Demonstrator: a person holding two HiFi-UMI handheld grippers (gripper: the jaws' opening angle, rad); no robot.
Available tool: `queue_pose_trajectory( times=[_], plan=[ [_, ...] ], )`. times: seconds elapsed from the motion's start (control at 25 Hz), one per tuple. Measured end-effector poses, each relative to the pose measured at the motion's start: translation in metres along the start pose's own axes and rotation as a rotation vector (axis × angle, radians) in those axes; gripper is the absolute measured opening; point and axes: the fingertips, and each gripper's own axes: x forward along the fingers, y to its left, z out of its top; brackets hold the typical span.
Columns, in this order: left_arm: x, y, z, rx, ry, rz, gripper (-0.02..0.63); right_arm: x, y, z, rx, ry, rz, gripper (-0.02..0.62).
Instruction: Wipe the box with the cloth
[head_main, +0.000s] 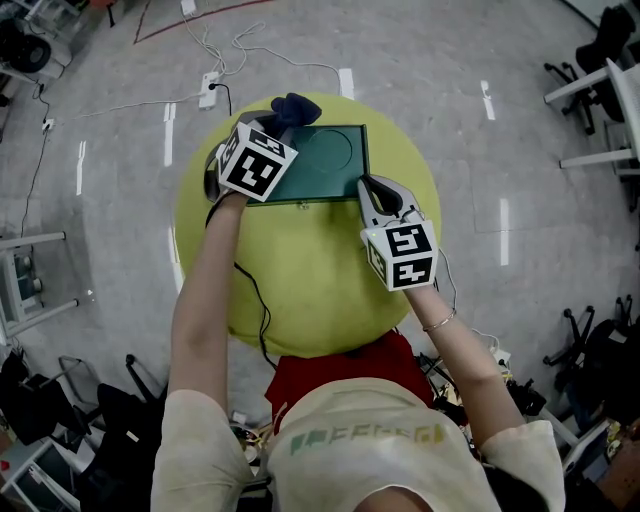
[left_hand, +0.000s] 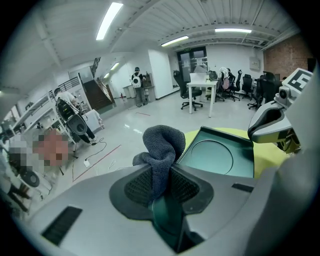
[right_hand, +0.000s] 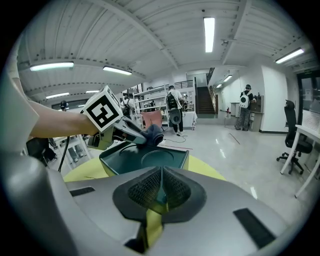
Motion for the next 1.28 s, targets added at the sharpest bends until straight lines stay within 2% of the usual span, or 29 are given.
queue_pose_trajectory(
  times=[0.28,0.48,0.56,0.72,0.92,1.04,1.16,1.28],
  plan=[
    [-0.020,0.030,-0.024,-0.032,0.031,0.104,0.092,-0.005,0.007,-0.001,-0.004,0.004,0.009,0.040],
    [-0.050,0.062,-0.017,-0.116,-0.048,0.236,0.092,-0.010,0.007,0.001,0.005,-0.011,-0.009,0.040],
    [-0.061,0.061,-0.003,-0.155,-0.097,0.240,0.092,-0.014,0.005,0.000,0.007,-0.015,-0.019,0.040],
    [-0.069,0.028,0.037,-0.210,-0.182,0.150,0.092,-0.026,-0.006,-0.003,0.014,-0.019,-0.048,0.039],
    [-0.054,-0.035,0.076,-0.264,-0.241,-0.007,0.092,-0.042,-0.017,-0.005,0.028,-0.030,-0.090,0.040],
    [-0.042,-0.068,0.089,-0.329,-0.269,-0.105,0.092,-0.049,-0.020,-0.006,0.035,-0.034,-0.107,0.040],
    [-0.029,-0.094,0.093,-0.377,-0.256,-0.161,0.092,-0.056,-0.024,-0.009,0.041,-0.034,-0.114,0.040],
    [-0.014,-0.108,0.085,-0.364,-0.209,-0.172,0.092,-0.058,-0.025,-0.013,0.046,-0.032,-0.111,0.040]
  ],
)
